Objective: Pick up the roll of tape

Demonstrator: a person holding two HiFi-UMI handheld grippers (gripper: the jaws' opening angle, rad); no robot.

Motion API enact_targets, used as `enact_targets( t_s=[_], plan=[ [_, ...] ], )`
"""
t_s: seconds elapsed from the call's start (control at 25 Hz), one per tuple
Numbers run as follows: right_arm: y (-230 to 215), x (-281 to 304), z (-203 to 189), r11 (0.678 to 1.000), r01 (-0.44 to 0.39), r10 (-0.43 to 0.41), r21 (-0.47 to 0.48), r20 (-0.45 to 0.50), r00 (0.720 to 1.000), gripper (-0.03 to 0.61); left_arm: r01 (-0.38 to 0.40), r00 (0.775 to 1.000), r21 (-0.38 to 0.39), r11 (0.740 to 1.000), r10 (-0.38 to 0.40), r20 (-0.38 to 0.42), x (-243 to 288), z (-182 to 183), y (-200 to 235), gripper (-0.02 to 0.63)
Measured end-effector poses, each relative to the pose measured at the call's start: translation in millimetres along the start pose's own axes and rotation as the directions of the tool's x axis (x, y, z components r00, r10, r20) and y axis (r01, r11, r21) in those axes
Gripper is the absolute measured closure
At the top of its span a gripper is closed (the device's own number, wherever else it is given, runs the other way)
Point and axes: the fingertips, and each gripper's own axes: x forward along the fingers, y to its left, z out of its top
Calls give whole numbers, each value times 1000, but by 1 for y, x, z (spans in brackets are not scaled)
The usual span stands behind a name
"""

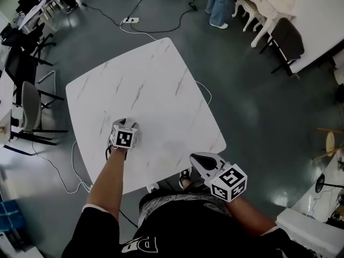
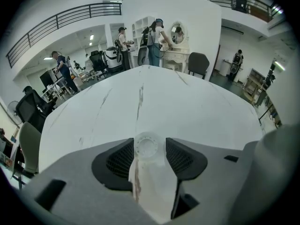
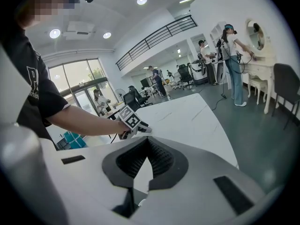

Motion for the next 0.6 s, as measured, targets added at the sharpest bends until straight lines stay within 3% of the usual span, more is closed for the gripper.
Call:
enact_targets(
  t_s=[0.6],
  plan=[
    [5, -6, -6, 999, 32, -32, 28, 8, 999, 574, -22, 1000, -7, 1000, 22, -1, 0, 3, 20, 371]
  ],
)
